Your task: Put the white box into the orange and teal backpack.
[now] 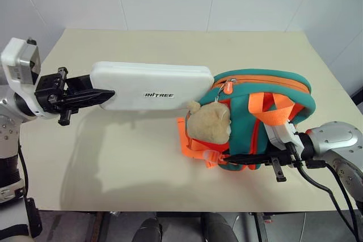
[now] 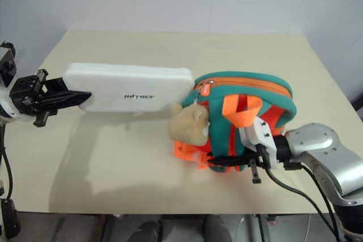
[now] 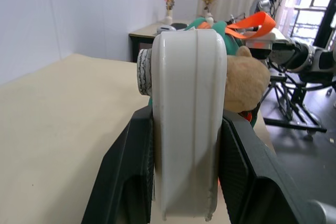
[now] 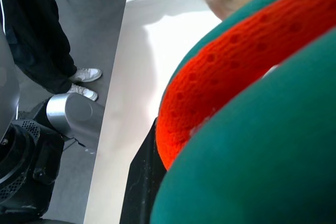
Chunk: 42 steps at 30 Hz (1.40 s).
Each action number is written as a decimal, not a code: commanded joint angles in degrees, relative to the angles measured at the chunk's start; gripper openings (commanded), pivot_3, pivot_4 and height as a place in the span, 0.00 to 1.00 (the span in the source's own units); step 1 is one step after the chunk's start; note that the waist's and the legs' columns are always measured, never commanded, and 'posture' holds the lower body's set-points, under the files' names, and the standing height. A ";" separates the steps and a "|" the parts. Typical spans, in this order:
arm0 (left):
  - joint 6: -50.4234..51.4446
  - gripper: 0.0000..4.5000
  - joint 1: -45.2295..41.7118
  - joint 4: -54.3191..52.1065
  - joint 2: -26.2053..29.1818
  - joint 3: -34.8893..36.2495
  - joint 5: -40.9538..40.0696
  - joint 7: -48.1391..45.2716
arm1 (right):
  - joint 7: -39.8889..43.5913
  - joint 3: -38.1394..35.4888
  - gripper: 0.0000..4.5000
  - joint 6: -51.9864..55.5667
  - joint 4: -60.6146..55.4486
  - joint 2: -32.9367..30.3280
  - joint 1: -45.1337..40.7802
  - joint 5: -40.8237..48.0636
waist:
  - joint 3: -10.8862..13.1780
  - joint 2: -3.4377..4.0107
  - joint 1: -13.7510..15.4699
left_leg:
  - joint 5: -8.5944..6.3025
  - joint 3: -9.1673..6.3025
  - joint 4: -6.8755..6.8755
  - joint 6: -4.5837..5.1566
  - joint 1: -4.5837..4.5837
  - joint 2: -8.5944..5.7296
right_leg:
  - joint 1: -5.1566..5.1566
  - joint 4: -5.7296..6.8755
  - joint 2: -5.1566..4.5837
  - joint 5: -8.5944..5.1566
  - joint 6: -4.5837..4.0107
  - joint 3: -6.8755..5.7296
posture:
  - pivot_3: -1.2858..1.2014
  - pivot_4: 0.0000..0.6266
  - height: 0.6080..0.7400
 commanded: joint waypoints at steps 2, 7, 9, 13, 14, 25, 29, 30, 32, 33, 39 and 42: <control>-3.08 0.29 -3.80 0.89 0.90 -3.58 1.85 -3.09 | 0.40 0.08 0.15 -1.23 -0.65 0.36 -0.53 0.12 | 0.00 0.00 0.01 | 0.00 0.00 0.00 0.00 0.00 0.00 | 0.01 0.00 0.00 0.00 0.00 0.00 | 0.52 0.24 1.00; -6.71 0.29 -9.72 3.77 -0.32 -9.76 5.49 -6.43 | 0.76 1.00 0.15 -2.06 -0.03 0.86 -1.21 -0.62 | 0.01 -0.01 0.12 | 0.00 0.00 0.06 0.00 0.00 -0.01 | 0.05 0.01 0.01 0.01 0.02 -0.02 | 0.52 0.24 1.00; -8.54 0.29 -11.95 4.81 -1.08 -12.62 7.53 -7.86 | 0.80 1.59 0.15 -2.44 0.47 1.16 -1.87 -1.06 | 0.01 -0.02 0.07 | 0.00 0.00 0.07 0.00 0.00 -0.01 | 0.05 0.00 0.01 0.01 0.03 -0.01 | 0.52 0.24 1.00; -10.23 0.29 -16.27 6.02 -3.12 -18.43 11.50 -9.09 | 0.77 2.49 0.15 -2.99 1.22 1.70 -2.76 -1.68 | 0.01 -0.02 0.06 | 0.00 0.00 0.13 -0.01 -0.01 -0.01 | 0.05 0.02 0.03 0.02 0.03 -0.01 | 0.52 0.24 1.00; -10.82 0.29 -17.15 6.24 -3.62 -19.79 12.53 -9.55 | 0.77 2.66 0.15 -3.09 1.35 1.83 -2.91 -1.82 | 0.02 -0.03 0.05 | 0.00 0.00 0.15 0.00 -0.01 -0.01 | 0.06 0.02 0.03 0.02 0.04 -0.01 | 0.52 0.24 1.00; -14.46 0.29 -25.49 14.11 -15.19 -26.74 20.27 -6.00 | 0.23 4.69 0.15 -4.03 2.68 3.86 -4.59 -3.64 | 0.02 -0.04 -0.08 | 0.01 0.02 0.42 -0.02 -0.04 0.00 | 0.10 0.09 0.07 0.04 0.09 0.01 | 0.52 0.24 1.00; -16.30 0.29 -26.76 17.34 -20.26 -29.15 23.49 -3.79 | -0.10 5.16 0.15 -4.32 2.97 4.59 -4.98 -4.37 | 0.02 -0.04 0.04 | 0.01 0.02 0.54 -0.02 -0.05 -0.01 | 0.13 0.13 0.07 0.06 0.11 0.01 | 0.52 0.24 1.00; -16.70 0.29 -27.02 18.02 -21.29 -29.69 24.35 -3.22 | -0.11 5.19 0.15 -4.33 3.02 4.71 -5.05 -4.45 | 0.03 -0.05 0.07 | 0.01 0.02 0.58 -0.01 -0.05 -0.01 | 0.15 0.13 0.07 0.07 0.13 0.01 | 0.52 0.24 1.00; -16.71 0.29 -27.70 19.92 -23.85 -30.66 26.13 -1.06 | -0.20 5.36 0.15 -4.41 3.04 5.04 -5.09 -4.74 | 0.03 -0.06 0.13 | -0.01 0.02 0.66 0.01 -0.07 -0.03 | 0.18 0.12 0.07 0.09 0.18 0.02 | 0.52 0.24 1.00; -17.20 0.29 -27.96 20.90 -24.94 -31.00 26.86 -0.48 | -0.21 5.41 0.15 -4.42 3.05 5.17 -5.12 -4.82 | 0.03 -0.06 0.16 | -0.11 0.02 0.69 0.19 -0.08 -0.04 | 0.20 0.12 0.07 0.11 0.21 0.02 | 0.52 0.24 1.00; -18.06 0.29 -29.53 25.75 -29.02 -33.33 31.24 1.99 | -0.70 5.79 0.15 -4.50 2.94 5.91 -5.18 -5.37 | 0.04 -0.06 0.15 | -0.15 0.02 0.76 0.27 -0.08 -0.05 | 0.21 0.12 0.06 0.13 0.25 0.04 | 0.52 0.24 1.00; -17.08 0.29 -30.37 27.59 -30.38 -34.08 32.62 2.80 | -1.05 5.93 0.15 -4.35 2.76 6.24 -5.19 -5.52 | 0.03 -0.06 0.23 | -0.15 0.02 0.80 0.27 -0.08 -0.08 | 0.27 0.10 0.05 0.17 0.31 0.05 | 0.52 0.24 1.00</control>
